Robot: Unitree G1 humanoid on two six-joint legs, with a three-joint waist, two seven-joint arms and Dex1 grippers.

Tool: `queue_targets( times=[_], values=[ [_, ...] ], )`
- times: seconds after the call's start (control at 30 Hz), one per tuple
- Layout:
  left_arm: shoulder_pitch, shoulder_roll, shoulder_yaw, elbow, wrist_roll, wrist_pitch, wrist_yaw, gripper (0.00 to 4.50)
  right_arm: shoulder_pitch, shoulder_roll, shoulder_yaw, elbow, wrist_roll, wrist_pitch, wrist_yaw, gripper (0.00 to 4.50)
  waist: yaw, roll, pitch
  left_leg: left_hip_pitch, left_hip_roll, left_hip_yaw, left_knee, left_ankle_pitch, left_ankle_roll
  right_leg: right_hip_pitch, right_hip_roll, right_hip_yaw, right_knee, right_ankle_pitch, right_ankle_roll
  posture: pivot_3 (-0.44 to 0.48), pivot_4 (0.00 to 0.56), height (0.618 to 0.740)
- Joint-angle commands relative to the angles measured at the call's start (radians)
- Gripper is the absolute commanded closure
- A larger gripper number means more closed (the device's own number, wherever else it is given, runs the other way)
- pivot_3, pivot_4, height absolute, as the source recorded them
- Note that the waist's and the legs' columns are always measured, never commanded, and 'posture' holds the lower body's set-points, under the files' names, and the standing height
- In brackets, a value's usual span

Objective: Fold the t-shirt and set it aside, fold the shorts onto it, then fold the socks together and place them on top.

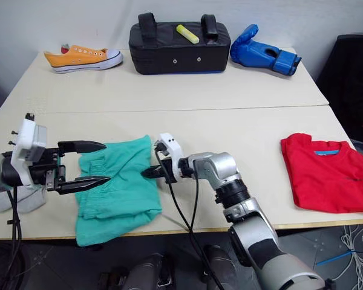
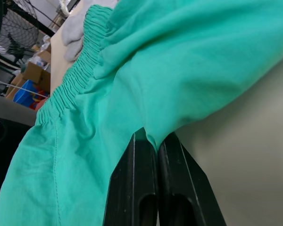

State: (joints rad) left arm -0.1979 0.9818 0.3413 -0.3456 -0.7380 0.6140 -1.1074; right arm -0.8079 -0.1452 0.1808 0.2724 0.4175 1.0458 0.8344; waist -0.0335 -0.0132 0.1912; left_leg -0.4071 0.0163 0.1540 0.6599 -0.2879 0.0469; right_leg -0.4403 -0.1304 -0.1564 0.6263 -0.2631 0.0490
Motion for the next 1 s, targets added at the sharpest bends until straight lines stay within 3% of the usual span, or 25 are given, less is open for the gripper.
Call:
queue_targets(
  times=[0.03, 0.1, 0.23, 0.3, 0.43, 0.6, 0.77, 0.87, 1.0],
  values=[
    [-0.022, -0.010, -0.042, -0.043, -0.040, 0.010, -0.031, 0.00, 0.014, -0.128, -0.109, -0.223, 0.082, 0.128, -0.002, 4.49, 0.005, 0.000, 0.000, 0.000, 0.000, 0.000, 0.000, 0.000, 0.000, 0.000, 0.000, 0.000, 0.000, 0.000, 0.000, 0.000, 0.150, 0.740],
    [-0.055, -0.032, -0.089, -0.033, -0.031, -0.004, -0.040, 0.00, 0.021, -0.258, -0.192, -0.364, 0.149, 0.243, 0.007, 4.49, 0.010, 0.002, 0.001, -0.002, 0.000, 0.000, 0.000, 0.000, 0.001, -0.001, 0.000, 0.000, -0.002, 0.000, 0.001, 0.000, 0.150, 0.740],
    [-0.109, -0.065, -0.144, 0.002, -0.008, -0.023, -0.050, 0.00, 0.021, -0.448, -0.329, -0.489, 0.254, 0.405, 0.020, 4.49, 0.008, 0.002, 0.001, -0.001, 0.000, 0.000, 0.000, 0.000, 0.001, 0.000, 0.000, -0.001, -0.005, 0.001, 0.001, 0.000, 0.150, 0.740],
    [-0.134, -0.088, -0.175, 0.030, 0.011, -0.041, -0.059, 0.00, 0.052, -0.636, -0.388, -0.514, 0.278, 0.432, 0.071, 4.49, 0.007, 0.003, 0.002, -0.001, 0.001, 0.000, 0.000, 0.000, 0.001, 0.000, 0.001, -0.001, -0.005, 0.001, 0.001, 0.000, 0.150, 0.740],
    [-0.167, -0.116, -0.224, 0.079, 0.051, -0.081, -0.087, 0.00, 0.158, -0.992, -0.475, -0.416, 0.268, 0.363, 0.197, 4.49, 0.021, 0.009, 0.005, -0.001, -0.001, 0.000, 0.000, 0.000, 0.004, 0.000, 0.000, -0.001, -0.006, 0.000, 0.001, 0.000, 0.150, 0.740],
    [-0.202, -0.137, -0.250, 0.122, 0.075, -0.108, -0.109, 0.00, 0.334, -1.213, -0.509, -0.252, 0.183, 0.151, 0.311, 4.49, 0.022, 0.006, 0.007, 0.001, 0.001, 0.003, 0.001, -0.001, 0.005, 0.001, 0.001, 0.000, -0.006, 0.001, 0.002, 0.000, 0.150, 0.740],
    [-0.245, -0.157, -0.276, 0.147, 0.090, -0.123, -0.127, 0.00, 0.490, -1.306, -0.510, 0.022, 0.013, -0.160, 0.348, 4.49, 0.033, 0.006, 0.007, 0.001, 0.000, 0.005, 0.002, -0.001, 0.005, 0.001, 0.000, 0.001, -0.006, 0.001, 0.003, 0.000, 0.150, 0.740],
    [-0.266, -0.167, -0.284, 0.149, 0.090, -0.124, -0.130, 0.00, 0.515, -1.296, -0.496, 0.194, -0.068, -0.329, 0.321, 4.49, 0.033, 0.006, 0.007, 0.001, 0.000, 0.005, 0.002, -0.001, 0.005, 0.001, 0.000, 0.001, -0.006, 0.002, 0.003, 0.000, 0.150, 0.740],
    [-0.291, -0.183, -0.290, 0.154, 0.099, -0.127, -0.129, 0.00, 0.519, -1.211, -0.501, 0.359, -0.146, -0.519, 0.182, 4.49, 0.032, 0.006, 0.007, 0.001, 0.000, 0.005, 0.003, 0.001, 0.005, 0.002, 0.000, 0.001, -0.006, 0.002, 0.003, 0.000, 0.150, 0.740]
  ],
)
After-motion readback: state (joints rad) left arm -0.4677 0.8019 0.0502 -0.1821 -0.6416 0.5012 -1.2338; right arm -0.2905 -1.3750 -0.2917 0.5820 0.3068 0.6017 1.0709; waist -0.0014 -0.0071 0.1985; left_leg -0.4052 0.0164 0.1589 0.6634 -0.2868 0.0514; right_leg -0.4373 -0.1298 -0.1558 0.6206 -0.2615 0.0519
